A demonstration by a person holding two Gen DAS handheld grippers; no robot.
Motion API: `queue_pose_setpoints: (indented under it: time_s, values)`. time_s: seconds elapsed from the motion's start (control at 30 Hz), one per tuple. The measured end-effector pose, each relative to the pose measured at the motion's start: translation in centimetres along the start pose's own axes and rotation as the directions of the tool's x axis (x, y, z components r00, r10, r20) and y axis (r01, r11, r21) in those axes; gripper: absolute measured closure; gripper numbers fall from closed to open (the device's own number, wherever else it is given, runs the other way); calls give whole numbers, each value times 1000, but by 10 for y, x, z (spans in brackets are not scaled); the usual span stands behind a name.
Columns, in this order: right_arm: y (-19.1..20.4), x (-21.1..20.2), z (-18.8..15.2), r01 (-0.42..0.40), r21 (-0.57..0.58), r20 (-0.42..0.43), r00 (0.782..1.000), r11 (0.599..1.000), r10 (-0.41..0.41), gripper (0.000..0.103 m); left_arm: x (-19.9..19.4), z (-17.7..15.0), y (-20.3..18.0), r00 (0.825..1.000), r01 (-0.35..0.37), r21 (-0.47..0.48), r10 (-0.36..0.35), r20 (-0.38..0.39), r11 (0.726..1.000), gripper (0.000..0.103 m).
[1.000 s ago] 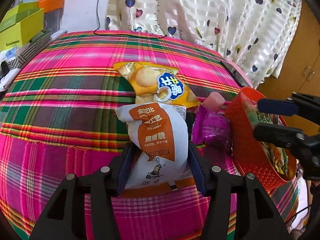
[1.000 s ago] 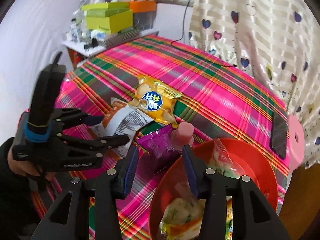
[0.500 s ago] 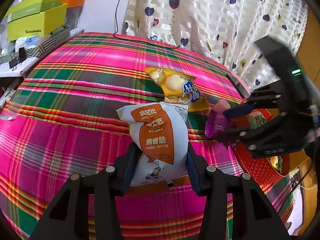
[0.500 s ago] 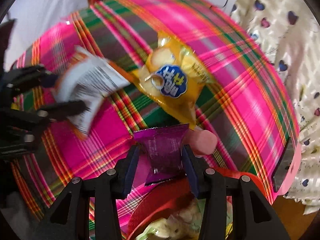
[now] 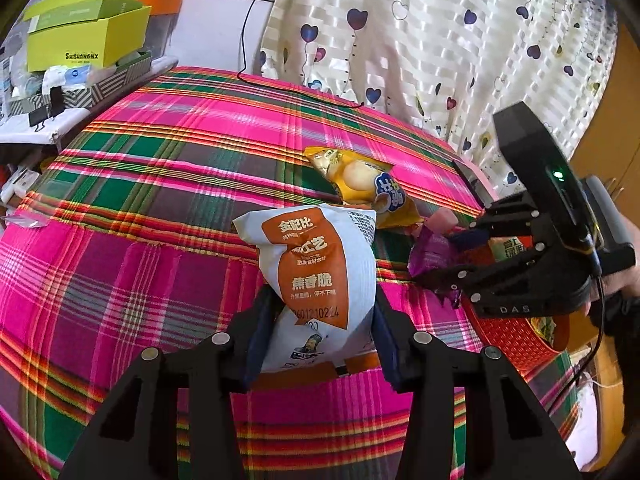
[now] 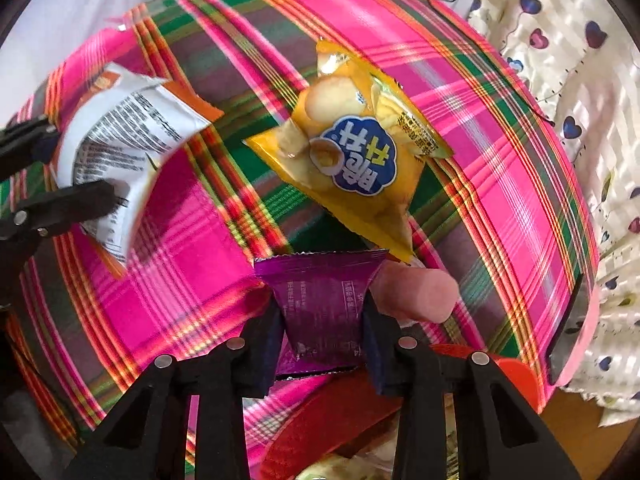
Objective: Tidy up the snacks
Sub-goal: 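Carry the white-and-orange bag and purple bag over the red basket with both tools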
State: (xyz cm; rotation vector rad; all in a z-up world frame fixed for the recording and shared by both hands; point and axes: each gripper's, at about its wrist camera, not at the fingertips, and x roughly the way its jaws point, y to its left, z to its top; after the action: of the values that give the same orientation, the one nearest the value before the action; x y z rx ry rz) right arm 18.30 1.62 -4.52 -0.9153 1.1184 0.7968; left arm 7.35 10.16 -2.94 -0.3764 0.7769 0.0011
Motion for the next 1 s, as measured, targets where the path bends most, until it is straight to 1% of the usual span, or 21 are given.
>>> queue_pose_setpoints:
  time_s: [0.1, 0.2, 0.33, 0.43, 0.5, 0.6, 0.8, 0.9, 1.0]
  values:
    - [5, -11, -4, -16, 36, 61, 998, 999, 14, 70, -5, -1, -1, 1000, -3, -4, 3, 9, 1000, 55]
    - [9, -28, -13, -55, 93, 154, 987, 994, 40, 70, -13, -3, -3, 1000, -5, -7, 5, 18, 1000, 55]
    - [13, -48, -31, -91, 192, 264, 964, 977, 38, 70, -24, -7, -9, 999, -8, -7, 8, 31, 1000, 55]
    - [20, -61, -51, -142, 255, 336, 940, 956, 50, 70, -31, -10, -16, 999, -1, -2, 1, 37, 1000, 55]
    - [22, -62, -59, -158, 279, 358, 932, 947, 50, 70, -36, -12, -23, 999, 5, 7, -5, 42, 1000, 55]
    - [33, -75, -77, -192, 304, 406, 912, 933, 55, 70, -45, -13, -34, 999, 8, 20, -9, 53, 1000, 55]
    - [39, -105, -100, -201, 335, 489, 872, 920, 12, 70, -62, -12, -57, 996, 15, 53, -19, 85, 998, 55]
    - [37, -116, -110, -213, 353, 515, 857, 911, 1, 70, -67, -11, -67, 995, 18, 69, -24, 95, 997, 55]
    - [38, -122, -119, -224, 368, 531, 847, 902, -6, 70, -72, -12, -75, 994, 19, 84, -27, 102, 996, 55]
